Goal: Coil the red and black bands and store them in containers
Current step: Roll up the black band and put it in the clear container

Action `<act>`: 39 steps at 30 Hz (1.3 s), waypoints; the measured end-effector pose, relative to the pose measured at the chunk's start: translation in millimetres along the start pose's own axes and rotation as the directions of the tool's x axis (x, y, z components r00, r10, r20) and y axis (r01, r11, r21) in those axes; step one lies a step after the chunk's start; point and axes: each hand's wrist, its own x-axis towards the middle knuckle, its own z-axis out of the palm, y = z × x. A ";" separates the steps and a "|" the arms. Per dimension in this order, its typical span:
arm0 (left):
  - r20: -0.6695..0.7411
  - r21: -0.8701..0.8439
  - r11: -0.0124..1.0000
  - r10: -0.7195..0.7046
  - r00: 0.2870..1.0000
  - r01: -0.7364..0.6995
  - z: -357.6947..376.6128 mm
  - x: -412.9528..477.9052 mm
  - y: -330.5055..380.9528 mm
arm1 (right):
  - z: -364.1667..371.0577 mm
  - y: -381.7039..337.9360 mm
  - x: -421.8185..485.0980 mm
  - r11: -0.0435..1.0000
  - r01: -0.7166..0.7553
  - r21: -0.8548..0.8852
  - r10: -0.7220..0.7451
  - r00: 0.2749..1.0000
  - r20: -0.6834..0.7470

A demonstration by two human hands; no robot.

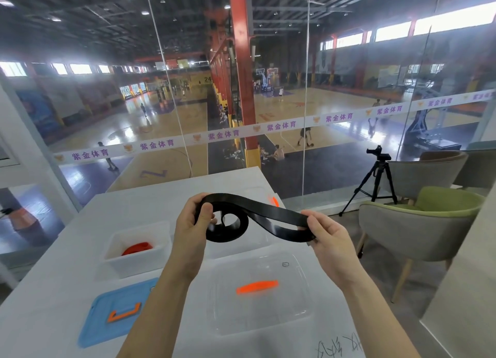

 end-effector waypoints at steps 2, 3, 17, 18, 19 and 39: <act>0.033 -0.014 1.000 -0.005 0.999 0.006 -2.0 2.8 0.3 | 1.5 0.5 0.3 0.998 0.035 -0.049 -0.037 0.998 -0.040; 0.052 -0.018 1.000 -0.009 0.999 0.010 -2.2 3.9 0.2 | 2.0 0.8 0.6 0.996 0.048 -0.068 -0.052 0.997 -0.048; 0.287 0.179 0.982 0.004 0.958 -0.058 30.7 -9.2 8.1 | 42.4 -13.3 -13.0 0.916 0.221 -0.335 -0.153 0.964 0.219; 0.291 0.181 0.982 0.005 0.957 -0.060 31.3 -9.7 8.7 | 43.9 -14.0 -14.7 0.910 0.237 -0.341 -0.152 0.954 0.257; 0.288 0.181 0.982 0.006 0.958 -0.060 31.5 -9.7 9.0 | 44.4 -13.7 -15.9 0.909 0.242 -0.339 -0.152 0.950 0.271; 0.310 0.162 0.987 -0.052 0.949 0.001 38.8 -11.5 13.5 | 35.8 -21.7 -20.1 0.951 0.207 -0.229 -0.174 0.972 0.156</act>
